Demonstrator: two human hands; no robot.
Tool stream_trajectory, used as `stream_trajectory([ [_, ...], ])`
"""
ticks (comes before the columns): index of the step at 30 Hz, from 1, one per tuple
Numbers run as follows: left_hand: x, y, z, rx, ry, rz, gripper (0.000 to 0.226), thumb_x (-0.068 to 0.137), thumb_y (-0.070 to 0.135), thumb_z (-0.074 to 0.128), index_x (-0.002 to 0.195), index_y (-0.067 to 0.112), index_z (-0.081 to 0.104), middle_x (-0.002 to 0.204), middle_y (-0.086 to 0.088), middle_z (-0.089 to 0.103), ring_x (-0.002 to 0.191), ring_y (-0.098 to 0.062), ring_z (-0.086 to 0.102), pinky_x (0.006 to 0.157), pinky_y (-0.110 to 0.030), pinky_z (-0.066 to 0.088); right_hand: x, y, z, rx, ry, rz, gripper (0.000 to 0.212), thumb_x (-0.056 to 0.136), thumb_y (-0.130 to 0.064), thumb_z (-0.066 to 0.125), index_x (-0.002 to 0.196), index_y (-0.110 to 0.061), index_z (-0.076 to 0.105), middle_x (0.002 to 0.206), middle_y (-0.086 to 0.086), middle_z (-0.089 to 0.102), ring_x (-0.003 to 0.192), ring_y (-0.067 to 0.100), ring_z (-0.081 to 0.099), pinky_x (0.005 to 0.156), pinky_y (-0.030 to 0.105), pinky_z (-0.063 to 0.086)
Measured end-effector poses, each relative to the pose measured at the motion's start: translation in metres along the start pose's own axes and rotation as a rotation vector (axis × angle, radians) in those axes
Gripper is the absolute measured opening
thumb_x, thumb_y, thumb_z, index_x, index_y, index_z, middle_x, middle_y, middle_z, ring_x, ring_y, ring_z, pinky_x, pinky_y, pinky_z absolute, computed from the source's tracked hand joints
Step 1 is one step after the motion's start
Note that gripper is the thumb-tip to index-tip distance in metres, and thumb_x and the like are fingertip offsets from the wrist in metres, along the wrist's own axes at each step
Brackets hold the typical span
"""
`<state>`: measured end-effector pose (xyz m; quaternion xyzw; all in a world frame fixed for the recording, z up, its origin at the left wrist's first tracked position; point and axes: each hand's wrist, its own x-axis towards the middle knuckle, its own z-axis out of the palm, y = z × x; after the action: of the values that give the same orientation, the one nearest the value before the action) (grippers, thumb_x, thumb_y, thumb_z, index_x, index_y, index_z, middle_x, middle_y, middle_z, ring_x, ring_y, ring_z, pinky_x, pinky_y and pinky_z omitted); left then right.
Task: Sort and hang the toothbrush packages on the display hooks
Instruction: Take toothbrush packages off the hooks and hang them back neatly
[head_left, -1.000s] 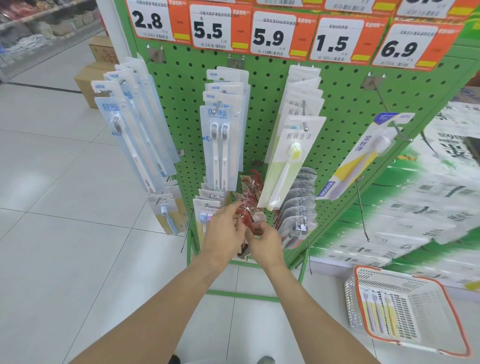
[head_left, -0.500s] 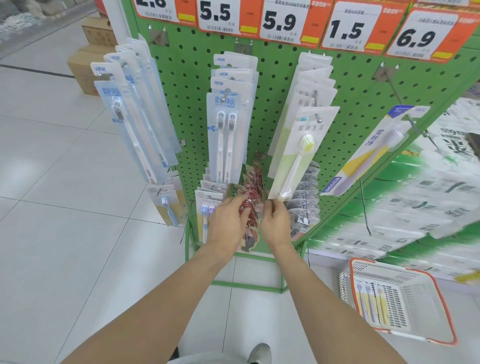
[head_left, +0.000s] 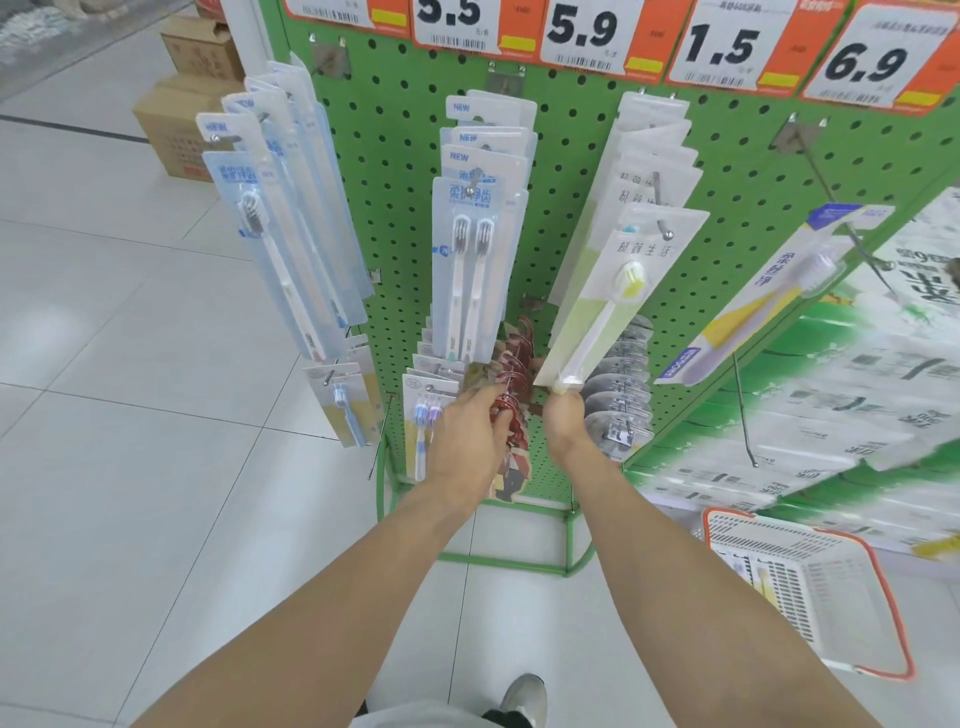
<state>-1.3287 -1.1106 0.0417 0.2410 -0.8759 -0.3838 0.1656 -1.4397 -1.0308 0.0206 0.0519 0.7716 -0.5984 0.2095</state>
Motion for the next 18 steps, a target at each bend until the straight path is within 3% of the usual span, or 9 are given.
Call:
stream_trajectory([
  [1, 0.000, 0.000, 0.000, 0.001, -0.001, -0.001, 0.035, 0.098, 0.017, 0.062, 0.132, 0.016, 0.064, 0.122, -0.009, 0.070, 0.102, -0.025, 0.069, 0.094, -0.039, 0.055, 0.000, -0.001, -0.001, 0.005, -0.007, -0.009, 0.036, 0.104, 0.003, 0.030, 0.129, 0.013, 0.053, 0.124, 0.035, 0.058, 0.093, 0.031, 0.055, 0.071, 0.035, 0.045],
  [3, 0.001, 0.000, 0.001, -0.005, 0.001, -0.004, 0.034, 0.098, 0.017, 0.062, 0.132, 0.015, 0.064, 0.122, -0.009, 0.070, 0.103, -0.025, 0.069, 0.095, -0.038, 0.055, -0.003, -0.004, -0.003, 0.047, -0.047, -0.013, 0.035, 0.104, 0.001, 0.032, 0.128, 0.006, 0.058, 0.125, 0.028, 0.062, 0.112, 0.037, 0.060, 0.083, 0.035, 0.052],
  [6, 0.002, 0.000, 0.002, -0.020, 0.004, -0.012, 0.035, 0.097, 0.015, 0.062, 0.132, 0.015, 0.064, 0.119, -0.009, 0.071, 0.102, -0.022, 0.069, 0.092, -0.032, 0.055, -0.010, -0.003, -0.003, 0.090, -0.136, 0.016, 0.030, 0.103, -0.002, 0.038, 0.115, -0.010, 0.065, 0.102, 0.004, 0.068, 0.086, 0.003, 0.063, 0.064, 0.008, 0.048],
  [7, 0.001, 0.000, 0.003, -0.017, 0.006, -0.011, 0.035, 0.097, 0.015, 0.062, 0.132, 0.015, 0.064, 0.118, -0.009, 0.071, 0.102, -0.022, 0.069, 0.092, -0.032, 0.055, -0.013, -0.002, -0.004, 0.090, -0.143, 0.021, 0.029, 0.102, -0.003, 0.040, 0.114, -0.011, 0.065, 0.095, -0.001, 0.067, 0.082, 0.001, 0.062, 0.064, 0.007, 0.047],
  [9, 0.000, 0.000, 0.003, -0.016, 0.009, -0.010, 0.034, 0.097, 0.015, 0.062, 0.131, 0.015, 0.064, 0.117, -0.008, 0.072, 0.102, -0.022, 0.069, 0.092, -0.033, 0.055, -0.016, 0.003, -0.005, 0.088, -0.131, 0.009, 0.028, 0.100, -0.003, 0.043, 0.115, -0.005, 0.066, 0.088, -0.005, 0.065, 0.086, 0.012, 0.061, 0.069, 0.012, 0.049],
  [12, 0.000, 0.002, 0.003, -0.022, 0.017, -0.008, 0.034, 0.097, 0.014, 0.062, 0.131, 0.015, 0.064, 0.116, -0.008, 0.072, 0.101, -0.021, 0.069, 0.091, -0.033, 0.055, -0.020, 0.010, -0.004, 0.092, -0.118, -0.040, 0.028, 0.094, 0.004, 0.044, 0.108, 0.009, 0.069, 0.091, 0.022, 0.070, 0.088, 0.033, 0.061, 0.077, 0.032, 0.052],
  [13, 0.000, 0.002, 0.003, -0.020, 0.021, -0.008, 0.035, 0.097, 0.014, 0.062, 0.132, 0.015, 0.064, 0.116, -0.008, 0.072, 0.101, -0.021, 0.069, 0.091, -0.033, 0.055, -0.022, 0.013, -0.004, 0.094, -0.120, -0.054, 0.028, 0.091, 0.006, 0.045, 0.100, 0.006, 0.071, 0.090, 0.025, 0.070, 0.086, 0.034, 0.062, 0.077, 0.036, 0.050],
  [15, -0.001, 0.003, 0.004, -0.022, 0.030, -0.009, 0.035, 0.097, 0.014, 0.062, 0.133, 0.015, 0.063, 0.117, -0.007, 0.072, 0.101, -0.021, 0.069, 0.091, -0.032, 0.055, -0.027, 0.014, -0.004, 0.105, -0.129, -0.073, 0.031, 0.089, 0.010, 0.044, 0.084, -0.004, 0.070, 0.079, 0.010, 0.072, 0.079, 0.022, 0.065, 0.074, 0.031, 0.050],
  [18, -0.002, 0.003, 0.004, -0.024, 0.031, -0.007, 0.036, 0.098, 0.014, 0.061, 0.133, 0.015, 0.063, 0.117, -0.007, 0.072, 0.102, -0.021, 0.068, 0.092, -0.032, 0.055, -0.030, 0.015, -0.005, 0.173, -0.128, -0.111, 0.034, 0.090, 0.016, 0.042, 0.087, -0.006, 0.068, 0.079, 0.002, 0.072, 0.072, 0.007, 0.068, 0.069, 0.021, 0.052],
])
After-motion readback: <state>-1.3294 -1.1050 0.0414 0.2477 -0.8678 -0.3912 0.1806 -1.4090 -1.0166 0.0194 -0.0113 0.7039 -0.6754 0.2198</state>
